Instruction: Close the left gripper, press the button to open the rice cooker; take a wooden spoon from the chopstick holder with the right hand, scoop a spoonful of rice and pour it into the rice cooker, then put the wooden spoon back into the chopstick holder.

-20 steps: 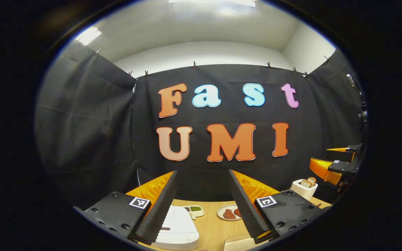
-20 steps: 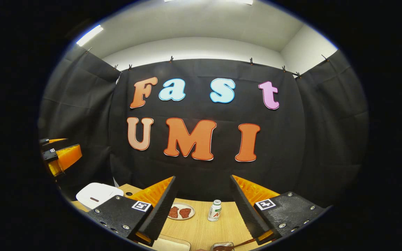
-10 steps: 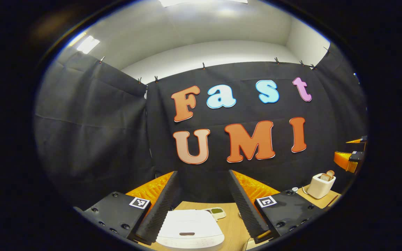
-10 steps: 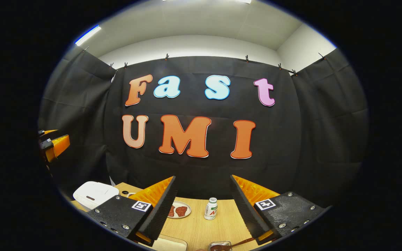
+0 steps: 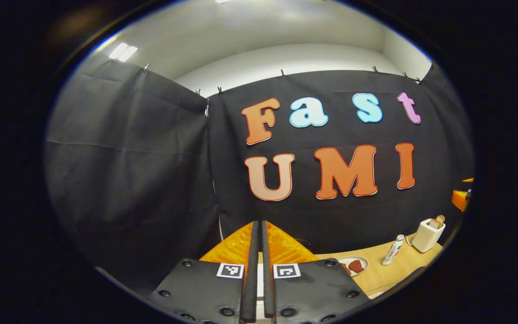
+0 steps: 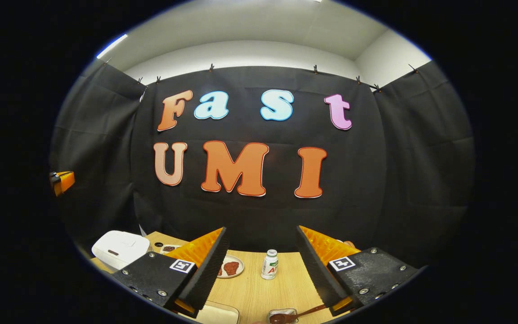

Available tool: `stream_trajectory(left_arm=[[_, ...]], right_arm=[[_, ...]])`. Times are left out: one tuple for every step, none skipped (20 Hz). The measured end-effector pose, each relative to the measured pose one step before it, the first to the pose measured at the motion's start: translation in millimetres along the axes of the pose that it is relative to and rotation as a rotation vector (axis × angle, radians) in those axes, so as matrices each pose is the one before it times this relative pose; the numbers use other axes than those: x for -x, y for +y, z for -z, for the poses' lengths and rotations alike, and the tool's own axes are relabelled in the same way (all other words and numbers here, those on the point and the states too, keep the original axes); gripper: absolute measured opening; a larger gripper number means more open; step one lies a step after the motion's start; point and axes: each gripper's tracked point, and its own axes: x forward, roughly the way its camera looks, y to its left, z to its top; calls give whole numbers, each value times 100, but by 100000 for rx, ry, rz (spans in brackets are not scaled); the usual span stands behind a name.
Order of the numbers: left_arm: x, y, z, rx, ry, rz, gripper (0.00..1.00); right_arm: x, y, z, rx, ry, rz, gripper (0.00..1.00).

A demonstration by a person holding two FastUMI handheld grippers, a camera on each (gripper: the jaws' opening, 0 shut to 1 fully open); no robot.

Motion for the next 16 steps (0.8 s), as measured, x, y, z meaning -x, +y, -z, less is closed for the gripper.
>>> stream_trajectory(left_arm=[[-33, 1719, -128, 929, 1255, -4989, 10], [-905, 574, 889, 2473, 1957, -1266, 5], [291, -686, 1231, 2743, 3982, 2245, 5], [-193, -160, 1148, 2455, 3826, 71, 5], [-654, 396, 1299, 1100, 3443, -1967, 5], [-585, -1, 1020, 619, 3488, 519, 5], [-377, -280, 1113, 558, 3926, 1400, 5], [-517, -33, 1082, 459, 4183, 473, 5], [-738, 277, 864, 1549, 3972, 177, 5], [-610, 141, 1058, 2177, 3492, 467, 5], [-518, -168, 943, 2093, 4008, 1890, 4], [-395, -289, 829, 2682, 3791, 2691, 3], [-613, 432, 923, 1385, 3600, 182, 5], [-663, 426, 889, 582, 3825, 41, 4], [-699, 103, 998, 917, 4109, 886, 5], [-589, -45, 1083, 1318, 4661, 1455, 5]], right_arm=[[-52, -59, 105, 262, 89, 165, 93], [-16, -9, 148, 205, 330, -28, 93], [-24, 59, 182, 287, 305, 193, 93], [36, -114, 168, 260, 209, 246, 93], [60, -91, 150, 201, 254, 141, 93], [19, -59, 219, 219, 366, 139, 93], [-82, -131, 253, 179, 771, 413, 93], [1, -255, 304, -125, 689, 412, 93], [38, -144, 149, -291, 601, 172, 93], [-111, -143, 97, 24, 550, 516, 93], [-134, -137, 76, 349, 516, 619, 93], [-71, -142, 205, 572, 364, 860, 93], [-2, -123, 66, 448, 395, 668, 93], [78, -79, 188, 223, 339, 464, 93], [-23, -69, 240, 108, 587, 457, 93], [160, -69, 368, 83, 807, 360, 93]])
